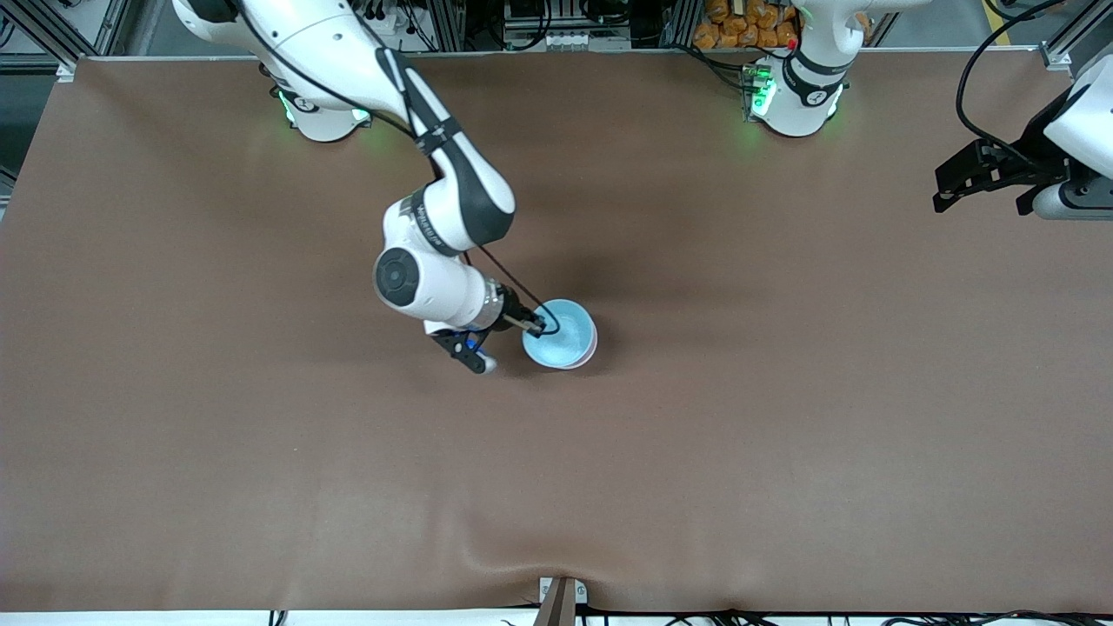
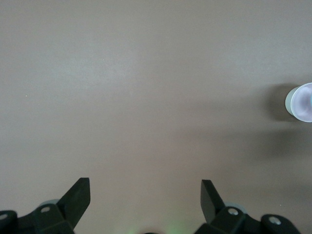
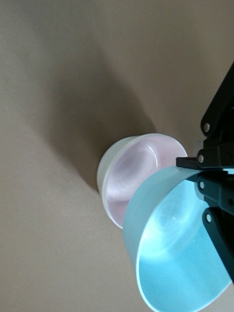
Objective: Stack pink and blue bowls on white bowl
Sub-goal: 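Lower the blue bowl into the pink bowl and open the right gripper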
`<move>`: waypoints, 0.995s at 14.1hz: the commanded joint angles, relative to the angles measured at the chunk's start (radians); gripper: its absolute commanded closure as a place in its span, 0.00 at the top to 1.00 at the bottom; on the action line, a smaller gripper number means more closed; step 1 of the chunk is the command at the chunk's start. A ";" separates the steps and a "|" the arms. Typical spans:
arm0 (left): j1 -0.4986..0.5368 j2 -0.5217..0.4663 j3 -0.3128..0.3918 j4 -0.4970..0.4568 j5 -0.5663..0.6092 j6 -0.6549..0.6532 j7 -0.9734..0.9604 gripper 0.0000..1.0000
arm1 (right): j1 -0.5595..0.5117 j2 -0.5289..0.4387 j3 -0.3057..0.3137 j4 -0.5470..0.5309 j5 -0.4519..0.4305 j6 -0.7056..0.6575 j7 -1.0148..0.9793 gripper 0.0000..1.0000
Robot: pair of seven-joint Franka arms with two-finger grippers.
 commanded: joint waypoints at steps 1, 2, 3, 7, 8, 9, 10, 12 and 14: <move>0.001 -0.005 -0.002 -0.006 0.005 0.009 0.019 1.00 | 0.017 0.015 -0.015 0.000 0.002 0.027 0.008 0.00; 0.002 -0.007 -0.002 -0.006 0.005 0.009 0.019 1.00 | 0.019 0.024 -0.016 -0.001 0.002 0.034 0.010 0.00; -0.004 -0.008 -0.002 -0.003 0.010 0.007 0.013 1.00 | 0.019 0.033 -0.016 -0.001 0.002 0.043 0.010 0.00; 0.002 0.000 -0.005 -0.001 0.007 0.007 0.005 1.00 | 0.017 0.041 -0.016 -0.005 -0.004 0.050 0.011 0.00; 0.002 0.000 -0.005 -0.001 0.008 0.007 0.004 1.00 | 0.017 0.043 -0.016 -0.009 -0.004 0.051 0.011 0.00; 0.002 0.000 -0.005 -0.001 0.008 0.007 0.004 1.00 | 0.017 0.043 -0.018 -0.011 -0.004 0.051 0.011 0.00; 0.002 0.000 -0.005 -0.001 0.010 0.007 0.010 1.00 | 0.017 0.043 -0.016 -0.011 -0.004 0.051 0.011 0.00; 0.005 0.000 -0.003 0.000 0.011 0.007 0.018 1.00 | 0.017 0.041 -0.016 -0.015 -0.004 0.050 0.019 0.00; 0.007 0.000 -0.002 0.000 0.008 0.007 0.019 1.00 | 0.024 0.041 -0.016 -0.023 -0.004 0.050 0.020 0.00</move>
